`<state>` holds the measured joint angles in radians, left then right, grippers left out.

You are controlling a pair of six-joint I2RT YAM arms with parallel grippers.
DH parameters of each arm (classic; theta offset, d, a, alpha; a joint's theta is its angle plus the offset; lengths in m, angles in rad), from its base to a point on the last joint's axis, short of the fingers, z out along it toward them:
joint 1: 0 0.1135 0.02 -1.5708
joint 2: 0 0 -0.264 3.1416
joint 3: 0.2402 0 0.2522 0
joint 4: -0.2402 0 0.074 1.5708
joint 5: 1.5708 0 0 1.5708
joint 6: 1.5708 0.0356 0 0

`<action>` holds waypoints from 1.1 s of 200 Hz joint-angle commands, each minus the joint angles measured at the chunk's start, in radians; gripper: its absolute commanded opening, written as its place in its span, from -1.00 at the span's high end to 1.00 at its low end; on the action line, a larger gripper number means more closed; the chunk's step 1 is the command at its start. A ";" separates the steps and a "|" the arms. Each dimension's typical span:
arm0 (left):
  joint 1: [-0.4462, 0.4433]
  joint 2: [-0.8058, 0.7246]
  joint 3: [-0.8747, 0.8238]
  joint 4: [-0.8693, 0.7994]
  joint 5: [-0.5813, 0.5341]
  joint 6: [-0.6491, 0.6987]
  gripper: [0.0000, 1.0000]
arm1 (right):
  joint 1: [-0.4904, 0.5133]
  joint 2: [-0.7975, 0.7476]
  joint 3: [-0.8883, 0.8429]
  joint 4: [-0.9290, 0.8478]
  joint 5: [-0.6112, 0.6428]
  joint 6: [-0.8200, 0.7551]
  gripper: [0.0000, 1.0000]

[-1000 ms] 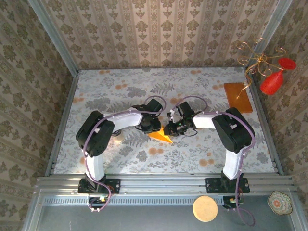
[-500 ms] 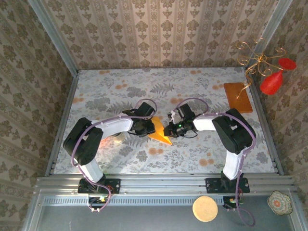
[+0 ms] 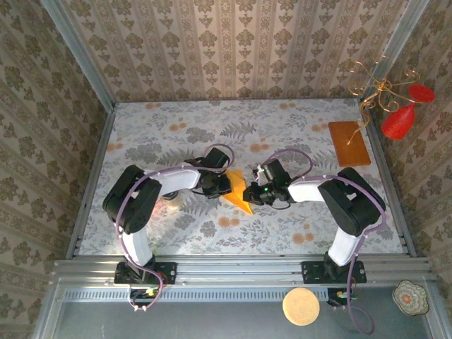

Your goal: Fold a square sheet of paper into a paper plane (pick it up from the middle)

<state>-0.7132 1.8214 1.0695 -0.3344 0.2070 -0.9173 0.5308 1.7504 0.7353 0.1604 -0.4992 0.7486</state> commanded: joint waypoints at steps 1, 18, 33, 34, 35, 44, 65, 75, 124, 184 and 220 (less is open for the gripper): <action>0.027 0.034 0.042 0.017 0.025 0.068 0.61 | 0.012 -0.008 -0.033 -0.023 0.099 0.070 0.72; 0.042 0.039 0.056 0.014 0.034 0.099 0.62 | 0.012 0.001 -0.029 -0.010 0.099 0.082 0.72; 0.050 0.031 0.064 0.011 0.041 0.122 0.62 | 0.012 0.012 -0.020 -0.012 0.092 0.084 0.74; 0.050 0.030 0.065 0.012 0.041 0.124 0.62 | 0.012 0.013 -0.019 -0.012 0.091 0.084 0.74; 0.050 0.029 0.065 0.010 0.042 0.125 0.62 | 0.012 0.012 -0.019 -0.011 0.090 0.084 0.74; 0.052 0.019 0.065 0.011 0.048 0.133 0.61 | 0.011 0.018 -0.015 -0.007 0.081 0.083 0.75; 0.052 -0.006 0.059 0.016 0.056 0.134 0.59 | 0.011 0.028 -0.010 -0.010 0.067 0.080 0.76; 0.048 -0.014 0.050 0.024 0.061 0.129 0.58 | 0.009 0.030 -0.008 -0.010 0.064 0.078 0.76; 0.029 -0.022 0.039 0.061 0.088 0.114 0.53 | -0.005 0.038 -0.001 -0.012 0.044 0.064 0.75; -0.005 0.006 0.065 0.062 0.075 0.149 0.26 | -0.015 0.047 0.018 -0.035 0.003 0.029 0.74; -0.024 0.042 0.115 -0.026 0.006 0.177 0.22 | -0.021 0.051 0.021 -0.041 -0.010 0.020 0.72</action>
<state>-0.7269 1.8374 1.1397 -0.2913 0.2630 -0.7826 0.5167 1.7645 0.7403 0.1741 -0.5213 0.8028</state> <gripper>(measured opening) 0.387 0.137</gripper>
